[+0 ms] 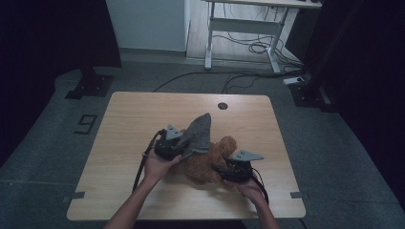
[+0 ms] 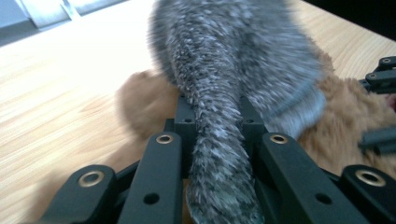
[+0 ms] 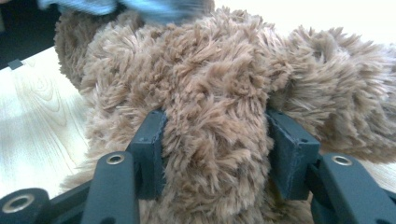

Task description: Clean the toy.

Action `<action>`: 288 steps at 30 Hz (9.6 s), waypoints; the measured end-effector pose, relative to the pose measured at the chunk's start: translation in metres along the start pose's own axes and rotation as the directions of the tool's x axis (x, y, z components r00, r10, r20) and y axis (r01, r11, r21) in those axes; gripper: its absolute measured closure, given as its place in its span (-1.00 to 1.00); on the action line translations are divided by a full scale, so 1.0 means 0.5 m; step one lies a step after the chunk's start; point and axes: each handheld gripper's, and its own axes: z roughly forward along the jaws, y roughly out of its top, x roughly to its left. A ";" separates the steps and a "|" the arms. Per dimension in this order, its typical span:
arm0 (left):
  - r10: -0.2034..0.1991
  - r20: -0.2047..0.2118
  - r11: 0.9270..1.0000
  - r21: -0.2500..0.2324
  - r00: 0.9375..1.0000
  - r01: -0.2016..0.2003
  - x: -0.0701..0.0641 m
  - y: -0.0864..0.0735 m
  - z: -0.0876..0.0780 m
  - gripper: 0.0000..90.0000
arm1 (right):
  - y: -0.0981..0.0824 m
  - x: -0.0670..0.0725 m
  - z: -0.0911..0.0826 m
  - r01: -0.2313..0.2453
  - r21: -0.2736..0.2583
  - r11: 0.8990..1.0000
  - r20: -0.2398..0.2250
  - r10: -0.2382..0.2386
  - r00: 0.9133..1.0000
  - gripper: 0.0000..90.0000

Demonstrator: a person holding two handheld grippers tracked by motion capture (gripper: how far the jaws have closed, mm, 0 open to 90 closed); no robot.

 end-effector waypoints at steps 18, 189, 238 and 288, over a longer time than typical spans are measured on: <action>-0.177 -0.039 0.984 -0.021 0.983 0.176 0.114 -0.124 -0.061 0.69 | -0.001 -0.003 -0.007 -0.007 0.009 1.000 -0.015 0.007 1.000 -0.13; -0.021 0.185 0.987 -0.153 0.983 0.050 -0.074 0.021 -0.040 0.70 | -0.024 -0.057 0.000 0.032 -0.044 0.999 0.029 -0.031 0.999 0.30; -0.119 0.042 0.993 -0.008 0.992 0.119 0.053 -0.073 -0.013 0.70 | -0.033 -0.068 0.004 -0.018 -0.042 0.999 0.040 0.020 0.999 0.31; -0.027 0.098 0.999 -0.032 0.995 0.030 -0.030 -0.012 0.034 0.71 | -0.032 -0.064 0.004 0.005 -0.034 0.999 0.038 -0.003 0.999 0.33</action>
